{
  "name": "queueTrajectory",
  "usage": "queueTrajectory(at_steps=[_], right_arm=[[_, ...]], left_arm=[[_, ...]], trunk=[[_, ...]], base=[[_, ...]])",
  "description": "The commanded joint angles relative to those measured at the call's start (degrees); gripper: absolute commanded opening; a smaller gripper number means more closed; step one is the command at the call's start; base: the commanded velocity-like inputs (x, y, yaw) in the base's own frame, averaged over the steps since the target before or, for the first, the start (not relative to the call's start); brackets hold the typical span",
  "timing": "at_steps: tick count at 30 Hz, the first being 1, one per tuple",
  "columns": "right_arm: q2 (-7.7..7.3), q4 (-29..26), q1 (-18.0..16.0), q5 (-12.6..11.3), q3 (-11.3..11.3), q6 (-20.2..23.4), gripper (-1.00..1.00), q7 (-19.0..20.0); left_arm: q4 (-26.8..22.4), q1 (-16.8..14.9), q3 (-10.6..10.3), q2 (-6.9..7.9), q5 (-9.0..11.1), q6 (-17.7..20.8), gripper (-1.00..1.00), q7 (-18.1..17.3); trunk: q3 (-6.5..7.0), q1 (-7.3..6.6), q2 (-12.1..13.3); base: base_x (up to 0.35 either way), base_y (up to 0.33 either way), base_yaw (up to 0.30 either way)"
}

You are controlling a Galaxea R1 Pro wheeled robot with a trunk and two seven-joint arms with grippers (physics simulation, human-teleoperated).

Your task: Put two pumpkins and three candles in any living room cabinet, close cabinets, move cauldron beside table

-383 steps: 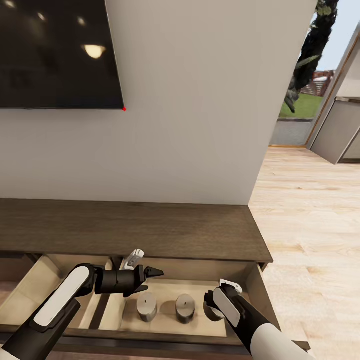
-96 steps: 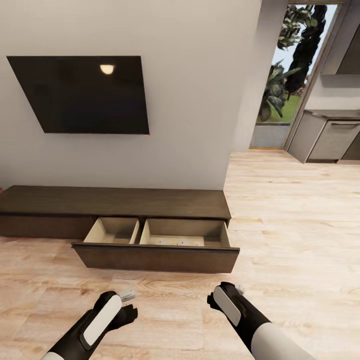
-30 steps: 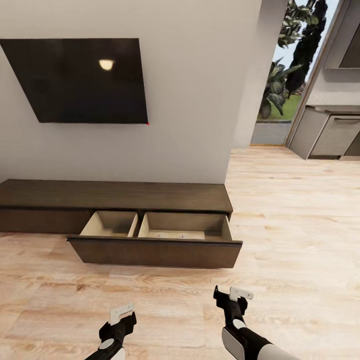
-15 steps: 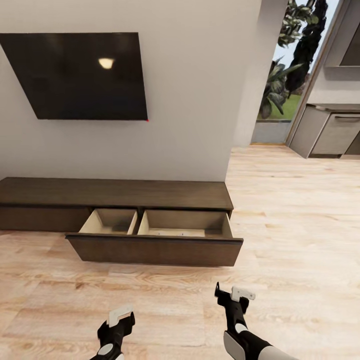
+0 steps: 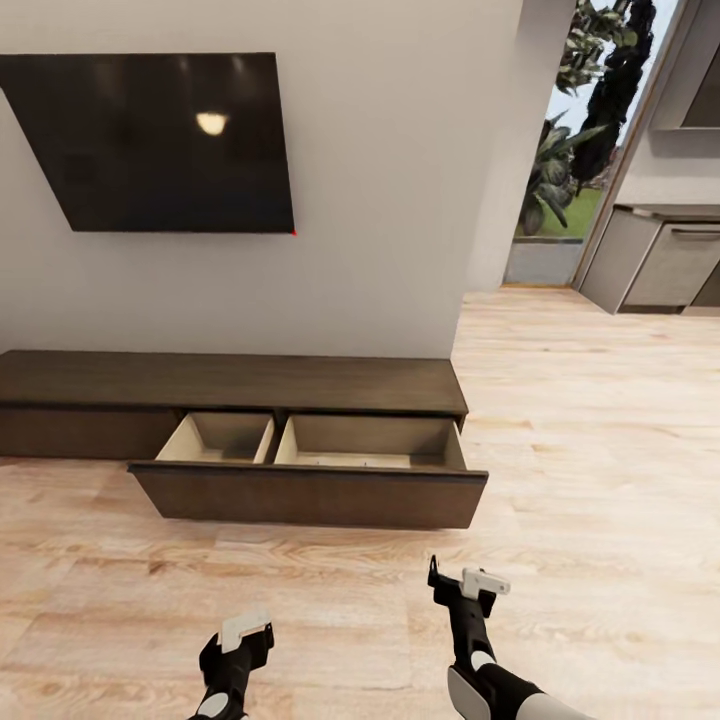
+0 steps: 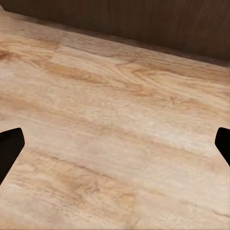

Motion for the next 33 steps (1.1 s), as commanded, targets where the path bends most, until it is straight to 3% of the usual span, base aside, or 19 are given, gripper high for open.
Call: queueTrajectory(at_steps=[1,4,8,14,22,29,33], right_arm=[[0.00,0.4,0.0,0.8,1.1,-0.1,1.00,0.2],[0.07,1.3,0.0,2.5,1.9,-0.1,1.00,1.3],[0.07,1.6,0.0,3.0,2.1,-0.1,1.00,1.6],[0.02,1.6,0.0,3.2,2.2,0.0,1.00,1.7],[0.02,1.7,0.0,3.1,2.2,0.0,1.00,1.7],[0.10,1.7,0.0,3.1,2.2,0.0,1.00,1.8],[0.12,1.7,0.0,3.1,2.2,0.1,1.00,2.2]], left_arm=[[-0.1,0.0,-0.5,0.02,0.3,-0.3,1.00,0.4],[-0.1,0.0,-0.5,0.03,-0.6,-1.3,1.00,0.4],[-0.7,0.0,-0.5,0.00,-1.8,-1.8,1.00,0.4],[-1.1,-0.2,-0.6,-0.31,-2.2,-1.9,1.00,0.4],[-2.8,-0.9,-0.4,0.97,-2.5,-2.1,1.00,0.5],[-4.1,-0.9,-0.6,0.61,-2.6,-2.2,1.00,0.5],[-6.4,-0.9,-0.6,1.00,-4.4,-2.2,1.00,0.9]], trunk=[[-0.23,0.22,-0.4],[-0.77,0.88,-1.6],[-1.49,1.76,-3.2],[-2.57,3.08,-5.7],[-4.00,4.83,-8.9],[-5.26,6.37,-11.7],[-5.98,7.25,-13.3]], base=[[0.000,0.000,0.000],[0.000,0.000,0.000],[0.000,0.000,0.000],[0.000,0.000,0.000],[0.000,0.000,0.000],[0.000,0.000,0.000],[0.000,0.000,0.000]])
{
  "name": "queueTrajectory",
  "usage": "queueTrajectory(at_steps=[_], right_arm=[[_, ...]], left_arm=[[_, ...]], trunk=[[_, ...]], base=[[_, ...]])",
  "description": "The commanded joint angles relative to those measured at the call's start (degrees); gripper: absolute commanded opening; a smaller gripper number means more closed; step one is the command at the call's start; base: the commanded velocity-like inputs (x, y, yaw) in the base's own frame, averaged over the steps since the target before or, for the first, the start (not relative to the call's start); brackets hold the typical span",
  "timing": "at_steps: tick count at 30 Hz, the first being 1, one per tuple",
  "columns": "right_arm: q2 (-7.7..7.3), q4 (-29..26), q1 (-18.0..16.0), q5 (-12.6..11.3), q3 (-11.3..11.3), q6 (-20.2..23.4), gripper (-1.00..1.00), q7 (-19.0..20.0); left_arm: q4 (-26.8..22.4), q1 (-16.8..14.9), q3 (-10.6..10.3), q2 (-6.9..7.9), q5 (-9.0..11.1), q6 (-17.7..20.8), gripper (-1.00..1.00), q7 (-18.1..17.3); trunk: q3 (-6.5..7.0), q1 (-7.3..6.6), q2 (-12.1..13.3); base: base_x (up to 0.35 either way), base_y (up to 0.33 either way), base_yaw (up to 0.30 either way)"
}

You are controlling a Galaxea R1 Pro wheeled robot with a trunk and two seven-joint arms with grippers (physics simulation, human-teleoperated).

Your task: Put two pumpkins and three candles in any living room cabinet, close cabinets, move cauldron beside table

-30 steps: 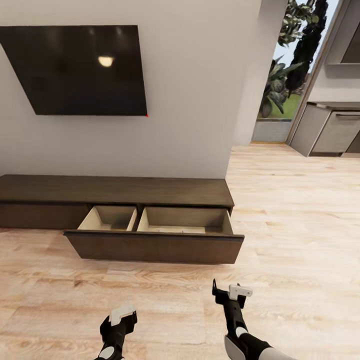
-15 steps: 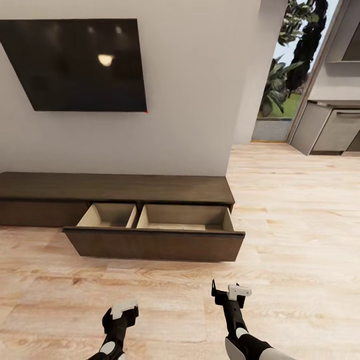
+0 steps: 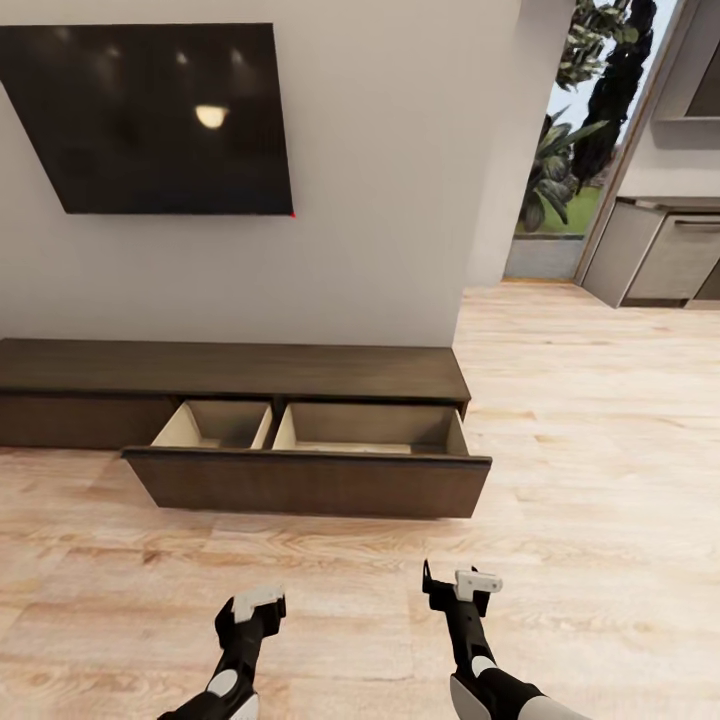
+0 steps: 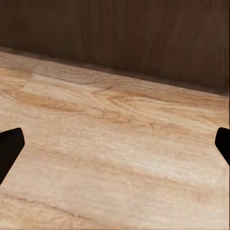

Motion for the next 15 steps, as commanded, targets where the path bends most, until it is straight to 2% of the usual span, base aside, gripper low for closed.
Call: queueTrajectory(at_steps=[1,3,7,15], right_arm=[[0.00,0.0,0.0,-0.1,0.5,-0.1,1.00,-0.4],[-0.01,0.0,0.0,-0.1,0.5,0.0,1.00,0.0],[-0.01,0.0,0.0,-0.1,0.5,0.0,1.00,0.2],[-0.01,0.0,0.0,-0.1,0.5,0.0,1.00,0.4]], left_arm=[[-0.7,-0.1,-0.5,0.11,0.0,-0.2,1.00,0.5],[-2.6,0.0,-0.4,0.25,-1.3,-0.2,1.00,0.8],[-3.9,0.1,-0.4,0.31,-2.4,-0.2,1.00,0.9],[-4.2,0.1,0.0,0.37,-2.6,-0.2,1.00,1.0]], trunk=[[-0.23,0.22,-0.4],[-0.59,0.66,-1.2],[-1.31,1.54,-2.8],[-2.75,3.29,-6.1]], base=[[0.000,0.000,0.000],[0.000,0.000,0.000],[0.000,0.000,0.000],[0.000,0.000,0.000]])
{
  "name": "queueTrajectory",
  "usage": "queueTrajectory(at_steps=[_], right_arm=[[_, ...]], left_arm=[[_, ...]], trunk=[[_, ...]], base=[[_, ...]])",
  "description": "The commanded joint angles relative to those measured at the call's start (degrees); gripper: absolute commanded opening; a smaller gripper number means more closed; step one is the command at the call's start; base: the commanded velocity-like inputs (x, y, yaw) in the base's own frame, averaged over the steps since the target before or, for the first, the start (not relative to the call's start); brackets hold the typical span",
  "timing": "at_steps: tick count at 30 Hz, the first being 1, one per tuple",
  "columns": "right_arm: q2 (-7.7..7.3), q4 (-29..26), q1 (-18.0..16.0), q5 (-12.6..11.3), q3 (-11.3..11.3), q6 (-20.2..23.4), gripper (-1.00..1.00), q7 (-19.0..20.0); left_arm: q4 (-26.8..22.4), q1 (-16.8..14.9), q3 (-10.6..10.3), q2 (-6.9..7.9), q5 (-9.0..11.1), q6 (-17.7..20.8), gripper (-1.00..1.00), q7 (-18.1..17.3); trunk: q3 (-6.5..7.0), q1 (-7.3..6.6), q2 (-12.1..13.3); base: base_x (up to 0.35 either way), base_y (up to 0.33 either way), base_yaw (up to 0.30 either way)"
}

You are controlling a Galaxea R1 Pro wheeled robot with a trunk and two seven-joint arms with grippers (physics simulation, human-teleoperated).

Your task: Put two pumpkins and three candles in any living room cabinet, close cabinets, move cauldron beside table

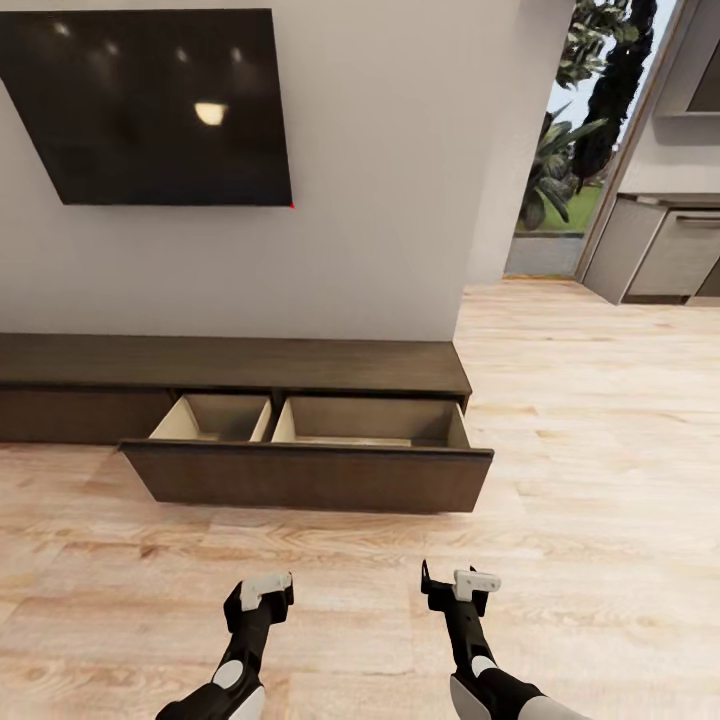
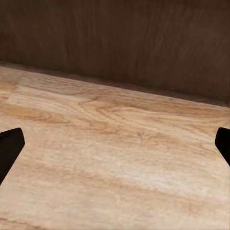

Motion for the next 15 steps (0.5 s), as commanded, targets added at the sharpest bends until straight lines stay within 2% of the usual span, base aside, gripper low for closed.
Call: queueTrajectory(at_steps=[1,15], right_arm=[[0.00,0.0,0.0,-0.1,0.5,-0.1,1.00,-0.5],[0.00,0.0,0.0,-0.1,0.5,-0.1,1.00,-0.2]], left_arm=[[-0.1,-0.1,-0.5,0.06,0.4,-0.2,1.00,0.4],[-0.2,-0.1,-0.2,0.04,0.4,-0.2,1.00,0.5]], trunk=[[-0.23,0.22,-0.4],[-2.75,3.29,-6.1]], base=[[0.000,0.000,0.000],[0.000,0.000,0.000]])
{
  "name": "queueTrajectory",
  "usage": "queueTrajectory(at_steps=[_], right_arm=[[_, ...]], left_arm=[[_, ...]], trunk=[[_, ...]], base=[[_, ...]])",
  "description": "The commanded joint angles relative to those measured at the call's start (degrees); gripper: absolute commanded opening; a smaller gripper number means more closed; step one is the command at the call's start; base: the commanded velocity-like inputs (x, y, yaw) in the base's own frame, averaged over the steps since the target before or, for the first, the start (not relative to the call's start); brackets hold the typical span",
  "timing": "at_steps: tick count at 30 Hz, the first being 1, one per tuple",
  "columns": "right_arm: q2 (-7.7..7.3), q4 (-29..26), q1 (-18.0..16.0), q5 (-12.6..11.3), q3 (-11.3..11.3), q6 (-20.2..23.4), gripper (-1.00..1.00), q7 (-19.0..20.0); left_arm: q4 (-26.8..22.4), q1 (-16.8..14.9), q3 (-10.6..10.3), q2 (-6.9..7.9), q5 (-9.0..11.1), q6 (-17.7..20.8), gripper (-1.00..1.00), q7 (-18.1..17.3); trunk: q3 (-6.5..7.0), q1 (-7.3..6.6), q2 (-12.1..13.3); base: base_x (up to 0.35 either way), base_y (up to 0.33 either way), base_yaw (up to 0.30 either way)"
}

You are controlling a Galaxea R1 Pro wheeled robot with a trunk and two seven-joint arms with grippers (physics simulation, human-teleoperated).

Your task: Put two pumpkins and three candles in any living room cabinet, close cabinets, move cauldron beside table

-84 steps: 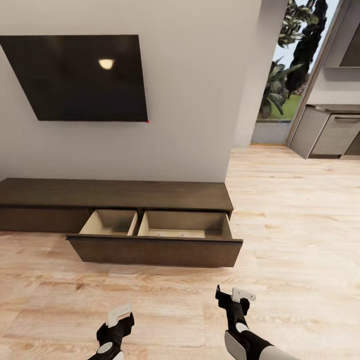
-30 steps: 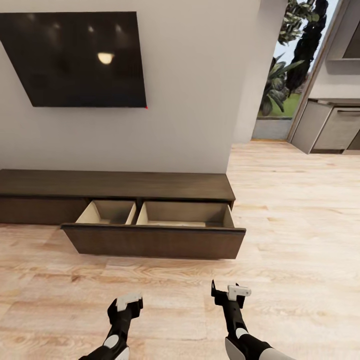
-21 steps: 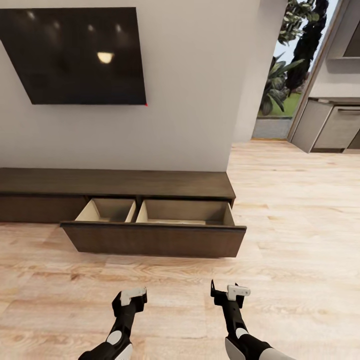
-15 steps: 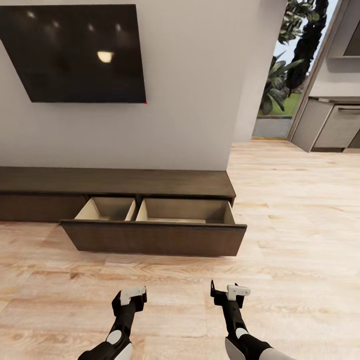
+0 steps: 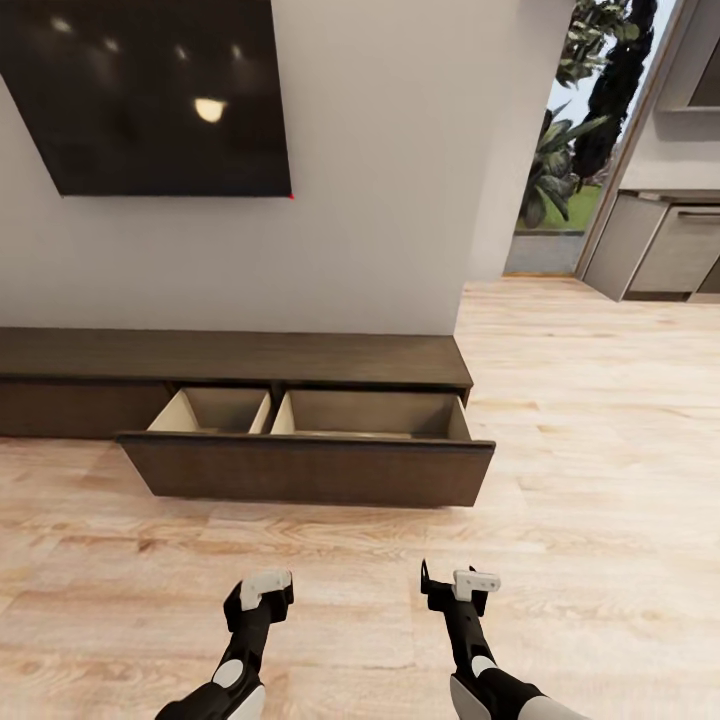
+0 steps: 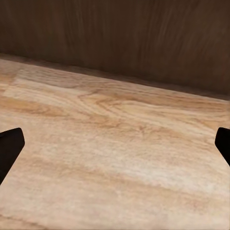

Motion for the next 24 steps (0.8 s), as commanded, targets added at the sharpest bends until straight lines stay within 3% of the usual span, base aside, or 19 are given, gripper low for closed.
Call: queueTrajectory(at_steps=[1,24], right_arm=[[0.00,0.0,0.0,-0.1,0.5,-0.1,1.00,-0.5],[0.00,0.0,0.0,-0.1,0.5,-0.1,1.00,-0.5]], left_arm=[[-0.1,-0.1,-0.5,0.07,0.4,-0.2,1.00,0.4],[-0.1,-0.1,-0.4,0.12,0.4,-0.2,1.00,0.4]], trunk=[[-0.23,0.22,-0.4],[-4.36,5.27,-9.7]], base=[[0.000,0.000,0.000],[0.000,0.000,0.000]])
